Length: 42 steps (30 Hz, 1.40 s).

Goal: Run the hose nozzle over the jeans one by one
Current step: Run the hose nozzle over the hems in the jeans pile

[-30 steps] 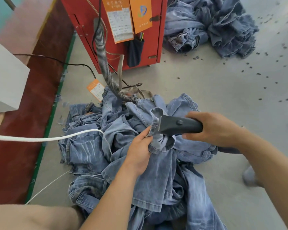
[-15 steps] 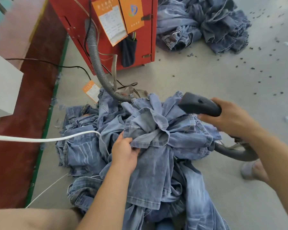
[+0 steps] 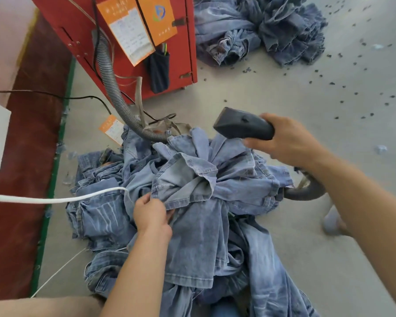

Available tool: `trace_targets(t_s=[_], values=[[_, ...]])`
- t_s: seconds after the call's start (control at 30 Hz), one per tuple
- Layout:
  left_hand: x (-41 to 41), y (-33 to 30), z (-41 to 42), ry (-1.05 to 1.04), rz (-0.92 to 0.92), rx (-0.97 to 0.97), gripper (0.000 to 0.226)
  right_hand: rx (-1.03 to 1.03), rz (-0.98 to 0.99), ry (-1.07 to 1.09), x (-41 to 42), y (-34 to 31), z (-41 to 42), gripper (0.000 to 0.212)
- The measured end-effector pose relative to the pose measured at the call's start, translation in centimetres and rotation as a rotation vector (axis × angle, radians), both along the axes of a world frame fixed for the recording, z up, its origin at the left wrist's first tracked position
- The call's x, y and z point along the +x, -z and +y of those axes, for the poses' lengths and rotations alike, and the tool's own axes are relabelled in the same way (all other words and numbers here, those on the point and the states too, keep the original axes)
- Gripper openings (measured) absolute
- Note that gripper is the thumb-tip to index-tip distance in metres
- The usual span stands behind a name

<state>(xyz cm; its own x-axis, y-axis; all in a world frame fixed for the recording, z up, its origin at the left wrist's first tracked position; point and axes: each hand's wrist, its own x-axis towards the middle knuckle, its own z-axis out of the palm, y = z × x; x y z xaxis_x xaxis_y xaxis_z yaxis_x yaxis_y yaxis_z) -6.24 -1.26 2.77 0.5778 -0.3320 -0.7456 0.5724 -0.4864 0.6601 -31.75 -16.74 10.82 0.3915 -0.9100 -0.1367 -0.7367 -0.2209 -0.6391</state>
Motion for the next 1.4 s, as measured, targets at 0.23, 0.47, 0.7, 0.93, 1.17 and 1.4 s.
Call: trace_targets(t_s=[0.23,0.47,0.7,0.93,1.17,1.4], values=[[-2.9,-0.5,-2.5,1.208,-1.435,0.006,0.085,0.112,0.089,-0.025,-6.4,2.6,2.4,0.028],[0.9,-0.1,-7.8,1.443,-1.114,0.204,0.034,0.101,0.048,0.052,-8.2,3.7,2.9,0.026],[0.8,4.4,2.7,1.614,-1.126,0.517,0.026,0.109,0.013,0.078,-8.6,4.0,2.9,0.027],[-0.8,-0.9,-0.9,2.007,-0.972,0.937,0.041,0.127,0.013,0.11,-9.8,4.3,2.1,0.024],[-5.1,-6.6,-7.1,1.558,-1.521,0.206,0.029,0.121,-0.02,0.166,-10.4,4.7,1.6,0.025],[-3.4,-0.6,-12.2,1.245,-1.034,0.249,0.054,0.104,-0.017,0.131,-10.3,5.0,1.8,0.026]])
